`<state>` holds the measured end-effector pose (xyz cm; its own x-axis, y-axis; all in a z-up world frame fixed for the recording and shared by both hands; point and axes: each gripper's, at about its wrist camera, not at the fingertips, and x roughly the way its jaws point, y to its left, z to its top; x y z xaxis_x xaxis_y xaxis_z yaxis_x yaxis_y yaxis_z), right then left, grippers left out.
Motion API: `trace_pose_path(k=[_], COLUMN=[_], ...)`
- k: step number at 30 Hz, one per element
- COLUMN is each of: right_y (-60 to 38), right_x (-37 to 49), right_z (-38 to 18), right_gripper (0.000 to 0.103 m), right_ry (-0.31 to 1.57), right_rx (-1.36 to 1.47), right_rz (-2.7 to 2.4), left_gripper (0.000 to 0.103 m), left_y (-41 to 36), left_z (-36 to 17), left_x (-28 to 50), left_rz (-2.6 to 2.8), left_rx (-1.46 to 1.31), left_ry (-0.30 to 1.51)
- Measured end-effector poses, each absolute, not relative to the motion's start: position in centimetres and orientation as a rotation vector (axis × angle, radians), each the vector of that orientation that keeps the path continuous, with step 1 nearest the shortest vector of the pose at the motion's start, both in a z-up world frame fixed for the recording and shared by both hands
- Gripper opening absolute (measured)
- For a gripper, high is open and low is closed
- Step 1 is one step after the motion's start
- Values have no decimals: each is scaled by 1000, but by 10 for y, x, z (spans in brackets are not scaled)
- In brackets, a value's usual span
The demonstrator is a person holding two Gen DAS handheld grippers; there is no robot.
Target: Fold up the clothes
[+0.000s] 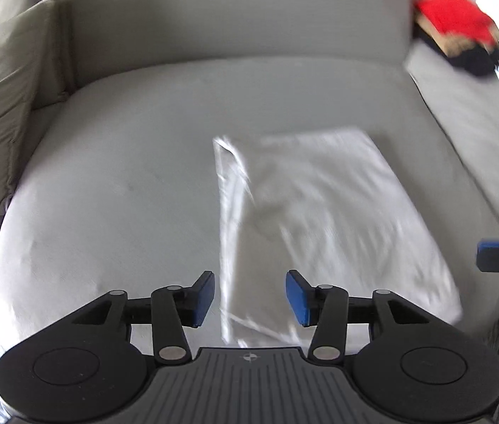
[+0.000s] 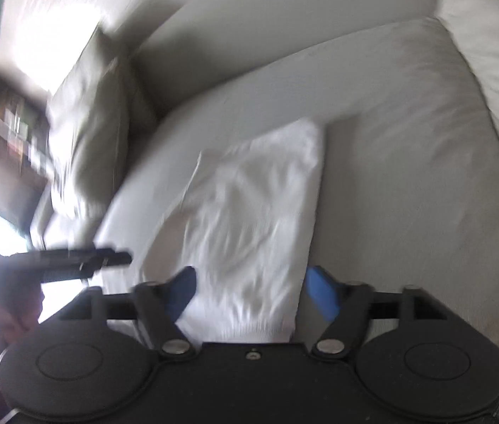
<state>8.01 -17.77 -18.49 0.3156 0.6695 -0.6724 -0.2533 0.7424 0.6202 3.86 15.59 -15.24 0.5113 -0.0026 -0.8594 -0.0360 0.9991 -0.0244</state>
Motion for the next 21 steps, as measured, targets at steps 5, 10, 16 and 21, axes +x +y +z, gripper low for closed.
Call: trace_pose_path(k=[5, 10, 16, 21], right_y=[-183, -193, -197, -185], right_x=[101, 117, 143, 163], right_z=[-215, -242, -262, -269], right_gripper=[67, 57, 48, 38], right_ry=[1138, 1188, 1229, 1255], right_rx=[589, 697, 798, 766], right_rz=[593, 550, 571, 577], left_gripper=[48, 53, 56, 56], left_y=[181, 205, 219, 223], left_z=[-173, -201, -227, -238], left_x=[63, 78, 88, 105], left_rz=[54, 34, -105, -168], left_rx=[-185, -367, -509, -535], left_ry=[1062, 1088, 1117, 1150])
